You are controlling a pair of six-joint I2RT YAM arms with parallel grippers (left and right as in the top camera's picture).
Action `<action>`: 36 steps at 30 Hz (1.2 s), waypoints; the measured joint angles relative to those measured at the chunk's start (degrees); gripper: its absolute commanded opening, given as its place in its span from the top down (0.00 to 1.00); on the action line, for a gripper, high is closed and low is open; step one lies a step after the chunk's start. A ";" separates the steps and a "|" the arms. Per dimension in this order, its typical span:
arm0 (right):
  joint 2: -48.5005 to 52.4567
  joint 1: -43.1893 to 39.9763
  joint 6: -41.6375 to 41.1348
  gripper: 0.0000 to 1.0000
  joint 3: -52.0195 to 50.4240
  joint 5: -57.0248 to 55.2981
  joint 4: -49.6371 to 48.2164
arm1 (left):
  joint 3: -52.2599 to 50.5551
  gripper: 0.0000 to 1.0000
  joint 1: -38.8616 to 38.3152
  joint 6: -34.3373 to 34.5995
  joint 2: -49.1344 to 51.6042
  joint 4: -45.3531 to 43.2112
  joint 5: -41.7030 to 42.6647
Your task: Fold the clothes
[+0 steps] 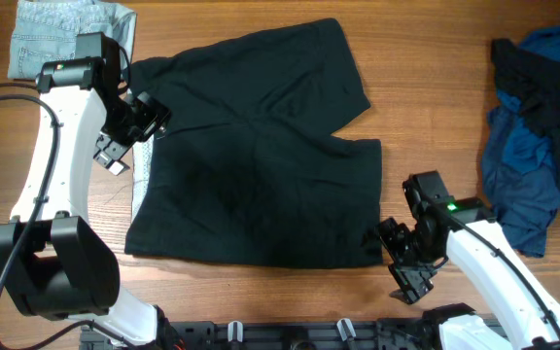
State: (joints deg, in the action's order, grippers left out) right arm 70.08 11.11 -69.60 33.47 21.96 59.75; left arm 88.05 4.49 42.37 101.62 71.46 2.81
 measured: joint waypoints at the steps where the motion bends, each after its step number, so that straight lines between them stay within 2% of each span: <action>1: 0.00 0.00 -0.20 0.08 -0.46 -0.35 -0.76 | 0.00 0.00 0.00 0.00 0.00 -0.11 0.00; 4: -0.02 0.00 -0.70 0.12 -0.63 -1.25 -2.60 | 0.00 0.00 0.00 0.00 0.00 -0.20 0.00; 10: 0.00 0.00 -1.18 0.13 -0.79 -3.61 -8.02 | 0.00 0.00 0.00 0.00 0.00 -1.03 0.00; 15: -0.02 0.00 -1.31 0.15 -0.79 -5.75 -6.60 | 0.00 0.00 0.00 0.00 -0.02 -1.31 0.13; 19: -0.02 0.00 -1.38 0.23 -1.68 -5.97 -8.00 | 0.00 0.00 0.00 0.00 0.00 -2.05 0.76; 28: -0.02 0.00 -3.54 0.34 -7.69 -3.76 -15.30 | 0.00 0.00 0.00 0.02 0.00 -2.47 1.36; 36: -0.02 0.00 -4.17 0.45 -7.96 -1.79 -17.25 | 0.00 0.00 0.00 0.02 -0.02 -2.45 1.36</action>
State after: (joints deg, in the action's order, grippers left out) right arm 70.06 11.11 -73.78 25.52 20.16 42.50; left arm 88.05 4.49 42.39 101.60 69.01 4.16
